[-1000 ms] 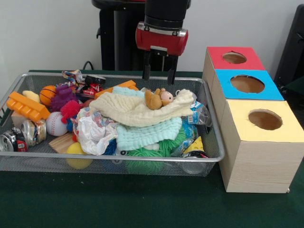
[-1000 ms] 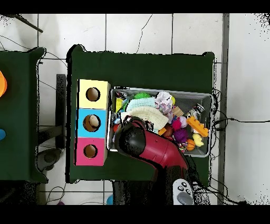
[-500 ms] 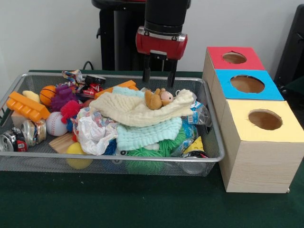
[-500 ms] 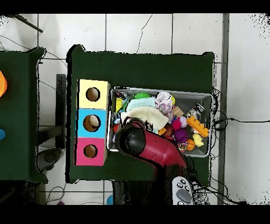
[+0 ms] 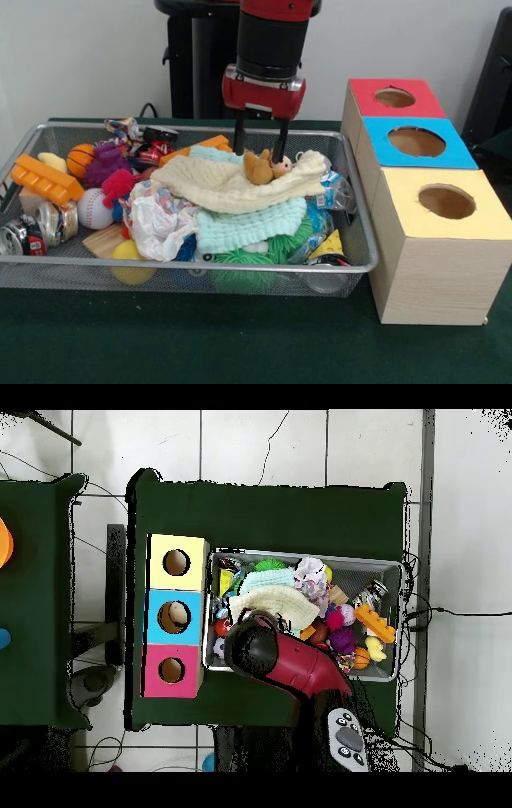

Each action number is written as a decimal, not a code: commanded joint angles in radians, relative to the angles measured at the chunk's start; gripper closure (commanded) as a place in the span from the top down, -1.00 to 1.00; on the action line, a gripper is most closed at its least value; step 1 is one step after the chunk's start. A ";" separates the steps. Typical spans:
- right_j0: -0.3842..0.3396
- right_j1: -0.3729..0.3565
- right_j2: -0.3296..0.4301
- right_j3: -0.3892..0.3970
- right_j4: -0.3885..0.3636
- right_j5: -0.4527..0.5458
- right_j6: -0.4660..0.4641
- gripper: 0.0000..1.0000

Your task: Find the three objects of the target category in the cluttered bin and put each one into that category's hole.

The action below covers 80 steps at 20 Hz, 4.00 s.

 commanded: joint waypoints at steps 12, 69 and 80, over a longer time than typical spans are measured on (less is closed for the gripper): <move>-0.039 0.067 0.080 0.001 -0.005 -0.073 0.183 1.00; 0.016 -0.084 0.056 -0.003 0.039 0.167 0.201 -1.00; 0.027 -0.187 0.024 -0.016 0.025 0.334 0.195 -1.00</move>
